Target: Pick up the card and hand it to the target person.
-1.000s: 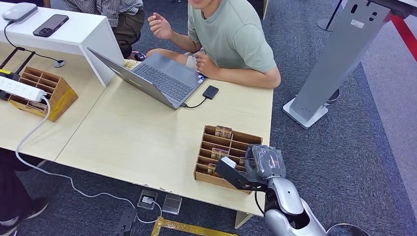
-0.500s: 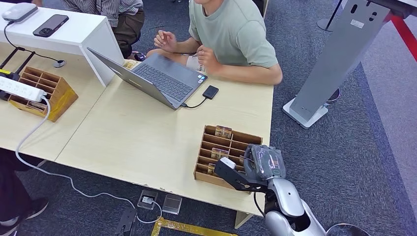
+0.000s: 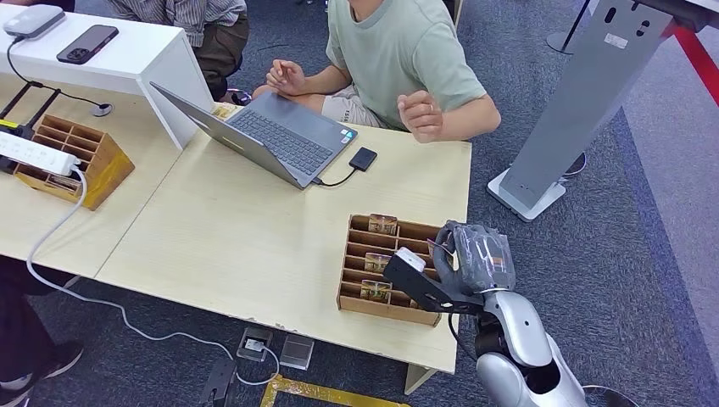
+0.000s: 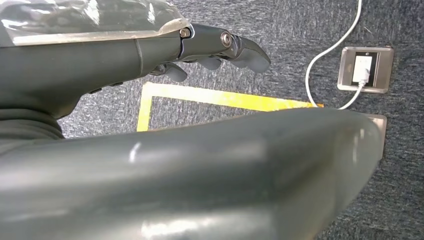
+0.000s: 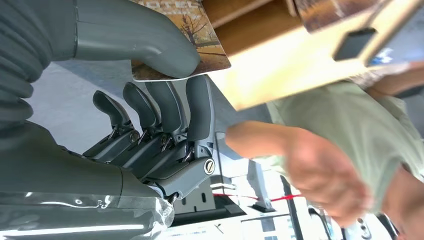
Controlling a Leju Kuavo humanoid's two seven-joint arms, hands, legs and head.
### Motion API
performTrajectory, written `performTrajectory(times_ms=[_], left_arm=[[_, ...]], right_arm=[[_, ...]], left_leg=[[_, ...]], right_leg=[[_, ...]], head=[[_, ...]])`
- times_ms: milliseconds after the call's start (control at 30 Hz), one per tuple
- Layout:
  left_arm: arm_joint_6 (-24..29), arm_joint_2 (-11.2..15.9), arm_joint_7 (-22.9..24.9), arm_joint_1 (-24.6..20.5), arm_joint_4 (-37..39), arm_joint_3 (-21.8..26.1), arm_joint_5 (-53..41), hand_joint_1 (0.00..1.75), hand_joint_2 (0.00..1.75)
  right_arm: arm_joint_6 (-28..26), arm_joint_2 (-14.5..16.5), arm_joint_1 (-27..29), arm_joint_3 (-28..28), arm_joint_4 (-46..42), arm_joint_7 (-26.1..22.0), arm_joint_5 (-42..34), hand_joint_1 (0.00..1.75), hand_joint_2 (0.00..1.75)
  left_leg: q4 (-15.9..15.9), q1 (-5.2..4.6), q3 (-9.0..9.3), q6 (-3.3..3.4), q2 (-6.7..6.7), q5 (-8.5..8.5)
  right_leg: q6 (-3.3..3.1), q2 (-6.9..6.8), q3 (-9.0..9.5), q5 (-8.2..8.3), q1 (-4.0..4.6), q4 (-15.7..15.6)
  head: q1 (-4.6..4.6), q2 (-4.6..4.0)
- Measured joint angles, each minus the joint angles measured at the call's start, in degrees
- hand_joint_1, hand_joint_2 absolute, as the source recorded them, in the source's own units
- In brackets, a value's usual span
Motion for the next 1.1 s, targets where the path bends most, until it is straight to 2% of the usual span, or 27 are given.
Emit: performTrajectory(times_ms=[300,633,833,1100], left_arm=[[-0.02,-0.13,0.0,-0.03,0.0,-0.03,-0.08,0.0,0.0],[-2.69,-0.03,0.3,-0.12,0.0,-0.04,-0.63,0.0,0.0],[-1.4,-0.16,0.57,-0.3,-0.02,-0.08,-1.27,0.0,0.0],[-0.37,-0.86,0.57,-0.33,-0.19,-0.16,-1.92,0.0,0.0]], right_arm=[[-1.29,-0.56,-1.72,-1.62,-4.16,-2.79,-3.05,1.52,1.75],[-7.29,0.04,-7.95,-2.41,-4.63,-5.71,-0.99,1.41,1.75],[-13.51,1.78,-14.55,-2.47,0.67,-6.93,4.6,1.41,1.75],[-17.22,4.18,-20.52,-2.49,12.34,-8.32,8.63,1.35,1.75]], left_leg=[[0.0,0.0,-0.02,0.0,0.0,0.0],[0.0,0.0,-0.04,0.01,-0.01,0.0],[0.0,0.0,-0.04,0.01,-0.01,0.01],[0.0,0.0,-0.06,0.03,-0.04,0.02]], right_leg=[[0.0,0.0,-0.01,0.0,0.0,0.0],[0.01,-0.01,0.01,0.01,0.0,0.01],[0.01,-0.01,0.0,0.01,0.0,0.02],[0.01,-0.03,0.01,0.01,0.0,0.02]], head=[[0.01,0.0],[0.01,0.0],[0.01,0.0],[0.01,0.0]])
